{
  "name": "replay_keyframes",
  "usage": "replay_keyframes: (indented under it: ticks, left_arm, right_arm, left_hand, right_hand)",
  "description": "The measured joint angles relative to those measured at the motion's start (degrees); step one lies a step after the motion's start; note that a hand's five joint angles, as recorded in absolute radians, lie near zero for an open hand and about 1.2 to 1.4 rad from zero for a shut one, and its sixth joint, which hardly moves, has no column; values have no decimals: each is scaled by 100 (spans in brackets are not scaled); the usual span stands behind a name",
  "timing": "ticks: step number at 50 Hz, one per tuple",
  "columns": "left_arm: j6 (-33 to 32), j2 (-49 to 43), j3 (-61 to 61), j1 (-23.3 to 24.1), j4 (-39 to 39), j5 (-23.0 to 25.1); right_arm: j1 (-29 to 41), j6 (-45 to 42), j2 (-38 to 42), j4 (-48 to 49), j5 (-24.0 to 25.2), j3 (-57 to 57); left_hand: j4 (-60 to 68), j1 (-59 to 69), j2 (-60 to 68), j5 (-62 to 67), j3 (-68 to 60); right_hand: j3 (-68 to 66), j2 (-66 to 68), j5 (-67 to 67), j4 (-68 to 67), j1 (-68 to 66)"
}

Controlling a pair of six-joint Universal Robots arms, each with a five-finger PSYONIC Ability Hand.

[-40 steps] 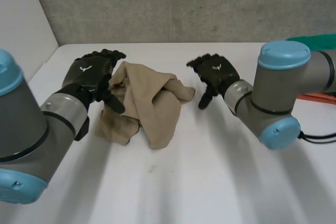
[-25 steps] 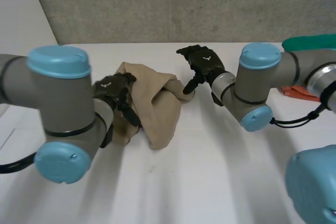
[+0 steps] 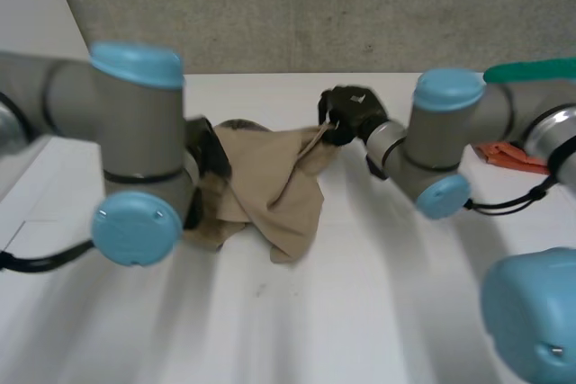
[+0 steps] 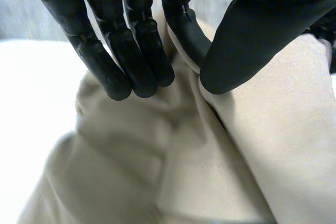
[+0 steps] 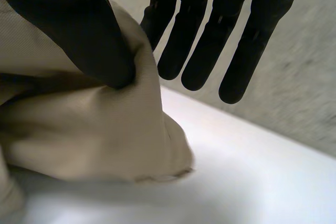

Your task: Fold the laundry.

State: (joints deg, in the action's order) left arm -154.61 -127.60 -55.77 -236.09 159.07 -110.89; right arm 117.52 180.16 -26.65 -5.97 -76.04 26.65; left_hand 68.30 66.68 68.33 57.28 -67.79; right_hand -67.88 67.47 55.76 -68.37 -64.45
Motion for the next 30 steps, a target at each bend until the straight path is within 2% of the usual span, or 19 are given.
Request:
replay_keyframes:
  ticks: [6,13,19,21,24,26,27,30]
  left_arm:
    - [-696,973,10,-178,-62,173]
    - [-1797,2248,-96,-343,30,746]
    - [-2302,2517,-267,-495,380,939]
    - [-2347,2444,-393,-500,437,956]
    - [-2278,2272,-694,-425,411,976]
    - [-2174,2172,-905,-356,359,995]
    - [-2044,2070,-1122,-289,301,1025]
    - [-1751,1890,-1502,-182,211,1119]
  right_arm:
    - [-317,-26,-1393,-21,37,993]
    - [-471,-37,-3415,-38,285,2393]
    - [-412,-96,-4477,-74,436,3242]
    - [-353,-133,-4619,-104,438,3451]
    - [-227,-294,-4643,-158,377,3689]
    - [-180,-403,-4604,-182,329,3747]
    - [-108,-635,-4517,-224,218,3803]
    - [2,-997,-4396,-280,45,3834]
  left_hand:
    - [0,0,0,57,0]
    - [0,0,0,62,0]
    - [-30,-4,-34,40,23]
    - [-845,-844,-843,-741,797]
    - [-3528,-3824,-3629,-3394,3444]
    - [-4728,-4896,-4693,-4614,4617]
    - [-5323,-5347,-5313,-5192,5220]
    - [-5680,-5518,-5621,-5450,5560]
  right_hand:
    - [0,0,0,-1,0]
    - [0,0,2,-2,0]
    - [0,0,2,-5,0]
    - [0,0,1,-7,0]
    - [0,0,2,-11,0]
    - [0,0,1,-12,0]
    - [0,0,2,-15,0]
    - [0,0,2,-23,0]
